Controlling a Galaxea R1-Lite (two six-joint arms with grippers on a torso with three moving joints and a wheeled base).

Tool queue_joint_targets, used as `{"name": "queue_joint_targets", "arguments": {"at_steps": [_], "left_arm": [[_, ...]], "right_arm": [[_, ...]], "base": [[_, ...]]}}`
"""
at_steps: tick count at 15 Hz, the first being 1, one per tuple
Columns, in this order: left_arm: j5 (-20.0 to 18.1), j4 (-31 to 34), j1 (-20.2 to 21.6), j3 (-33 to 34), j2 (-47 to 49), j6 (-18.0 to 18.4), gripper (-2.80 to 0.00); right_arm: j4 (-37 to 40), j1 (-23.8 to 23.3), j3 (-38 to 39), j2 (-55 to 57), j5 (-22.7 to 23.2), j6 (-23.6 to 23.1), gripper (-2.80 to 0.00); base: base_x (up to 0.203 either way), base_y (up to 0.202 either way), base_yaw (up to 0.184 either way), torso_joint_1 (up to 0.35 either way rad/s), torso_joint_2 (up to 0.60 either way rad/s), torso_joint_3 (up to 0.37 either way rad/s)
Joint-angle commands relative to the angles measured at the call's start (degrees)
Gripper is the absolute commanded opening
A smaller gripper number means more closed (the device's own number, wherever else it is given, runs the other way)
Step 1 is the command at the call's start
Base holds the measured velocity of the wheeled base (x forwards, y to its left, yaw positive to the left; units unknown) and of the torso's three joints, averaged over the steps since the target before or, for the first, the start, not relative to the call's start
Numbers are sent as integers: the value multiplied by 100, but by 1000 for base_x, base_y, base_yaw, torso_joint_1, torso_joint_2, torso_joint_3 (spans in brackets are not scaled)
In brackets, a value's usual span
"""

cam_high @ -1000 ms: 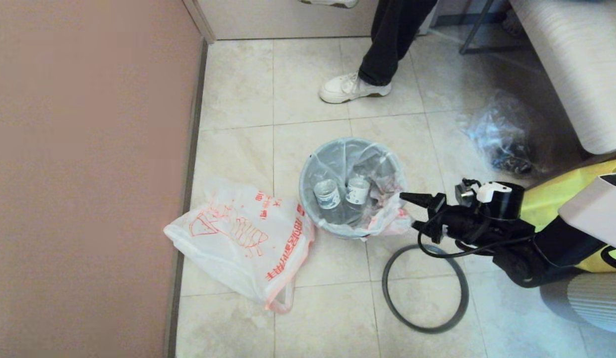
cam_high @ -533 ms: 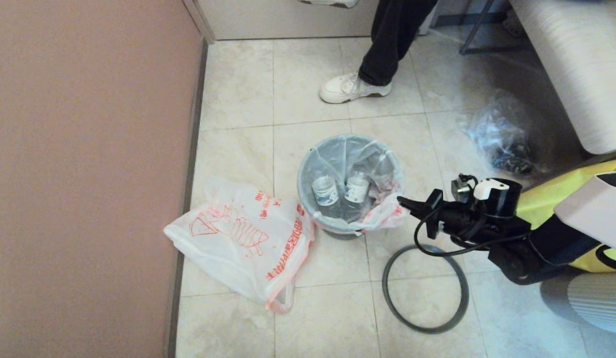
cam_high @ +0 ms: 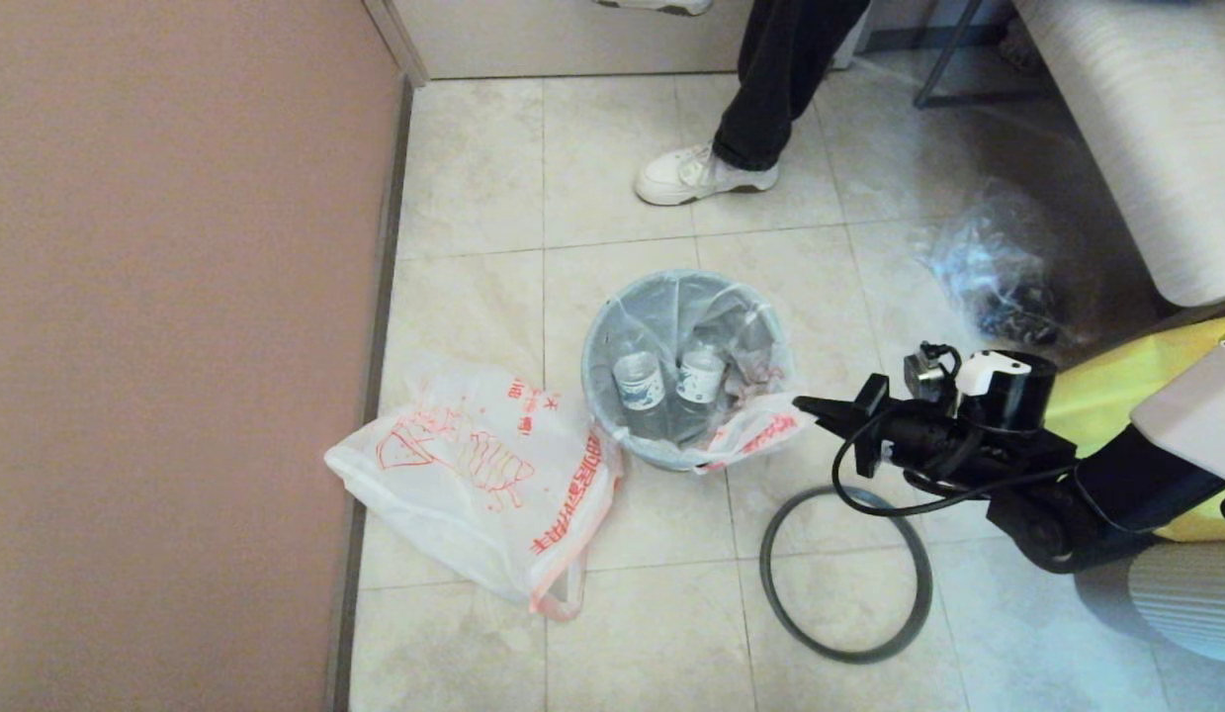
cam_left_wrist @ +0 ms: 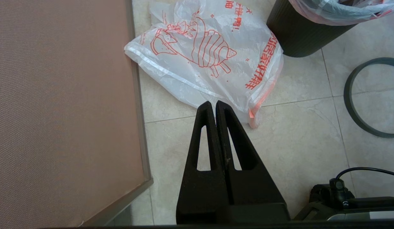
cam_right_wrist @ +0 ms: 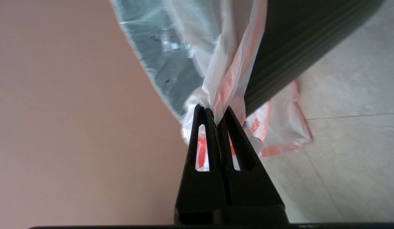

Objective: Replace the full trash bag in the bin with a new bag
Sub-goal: Place the trash bag on the floor

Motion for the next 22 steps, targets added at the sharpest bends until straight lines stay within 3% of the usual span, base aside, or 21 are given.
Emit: {"name": "queue_joint_targets", "arguments": {"at_steps": [1,4,7,12,17,22], "left_arm": [[2,3,2,0,7,1,-280],[2,3,2,0,7,1,-280],[2,3,2,0,7,1,-280],[2,3,2,0,7,1,-280],[2,3,2,0,7,1,-280],[2,3,2,0,7,1,-280]], "right_arm": [[-28,-26,91,-247,76,34,-280],[-25,-61,120,-601,318,300,-280],[-69,-120,22,-879,1024,801,-280],[-70,-30,-298,-673,1145,869,-280],[-184,-55,-306,-188,1119,618,-280],[-323,-16,-852,240,1125,614,-280]], "base": [[0,0,0,0,0,0],[0,0,0,0,0,0],[0,0,0,0,0,0],[0,0,0,0,0,0],[0,0,0,0,0,0],[0,0,0,0,0,0]]}}
